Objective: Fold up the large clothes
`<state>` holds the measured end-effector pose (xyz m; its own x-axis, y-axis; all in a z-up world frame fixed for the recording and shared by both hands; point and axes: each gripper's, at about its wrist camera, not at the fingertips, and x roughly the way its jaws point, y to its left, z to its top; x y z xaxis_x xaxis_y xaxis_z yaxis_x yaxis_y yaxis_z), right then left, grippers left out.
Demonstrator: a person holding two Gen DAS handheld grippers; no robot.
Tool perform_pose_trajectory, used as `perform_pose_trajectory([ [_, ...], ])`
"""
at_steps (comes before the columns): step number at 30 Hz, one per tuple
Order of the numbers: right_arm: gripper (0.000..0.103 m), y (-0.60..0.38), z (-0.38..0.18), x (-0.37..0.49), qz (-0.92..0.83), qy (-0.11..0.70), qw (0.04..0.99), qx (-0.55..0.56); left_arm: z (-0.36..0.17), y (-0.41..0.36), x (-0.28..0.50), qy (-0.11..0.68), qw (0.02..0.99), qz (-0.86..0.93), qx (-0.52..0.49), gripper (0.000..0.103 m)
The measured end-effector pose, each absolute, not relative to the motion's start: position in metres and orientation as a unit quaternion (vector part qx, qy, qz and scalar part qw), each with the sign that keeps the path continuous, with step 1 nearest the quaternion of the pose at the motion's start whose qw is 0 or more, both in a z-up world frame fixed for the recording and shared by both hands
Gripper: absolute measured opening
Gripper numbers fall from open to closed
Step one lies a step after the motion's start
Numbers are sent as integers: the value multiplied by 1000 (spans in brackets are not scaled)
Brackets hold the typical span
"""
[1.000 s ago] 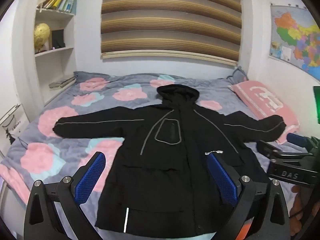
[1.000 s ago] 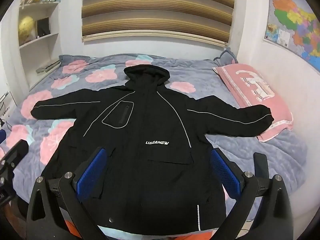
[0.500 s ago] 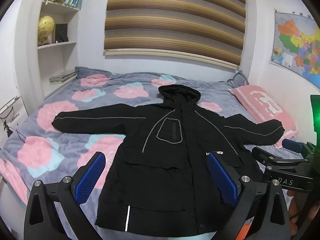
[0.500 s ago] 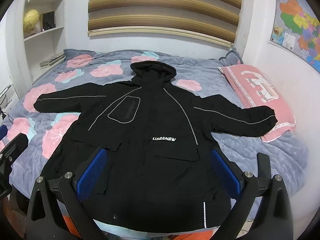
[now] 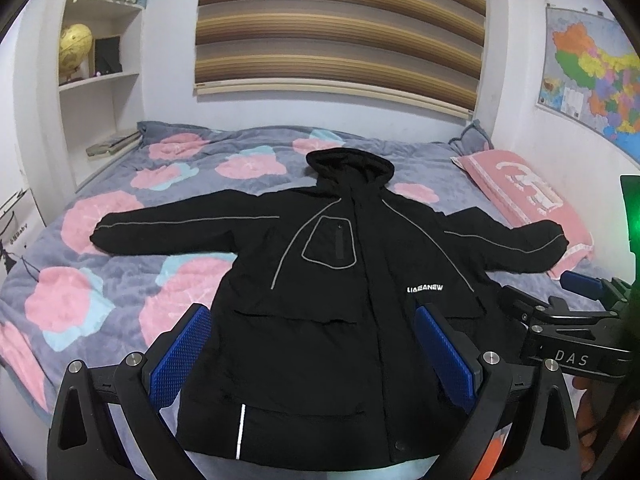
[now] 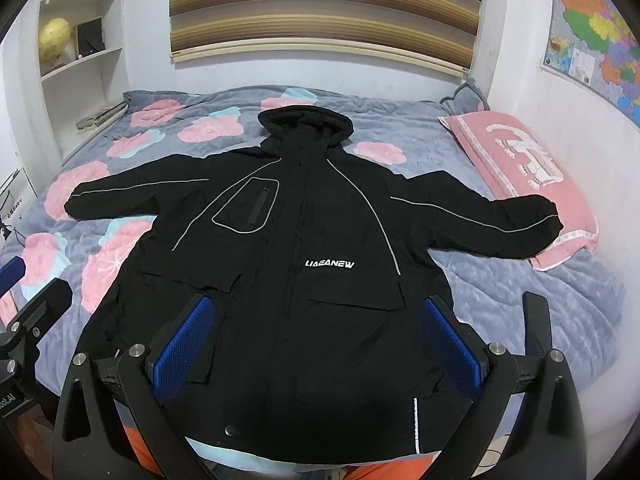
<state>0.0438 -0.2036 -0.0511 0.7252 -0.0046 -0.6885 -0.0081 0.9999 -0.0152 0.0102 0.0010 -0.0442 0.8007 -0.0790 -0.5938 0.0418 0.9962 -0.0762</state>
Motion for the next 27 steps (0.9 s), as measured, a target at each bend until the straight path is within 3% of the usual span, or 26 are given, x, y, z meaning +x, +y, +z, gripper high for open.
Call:
perform_pose_trajectory([
  [27, 103, -193, -54, 45, 10, 376, 927, -13, -46, 5, 13, 316, 947, -28, -42, 101],
])
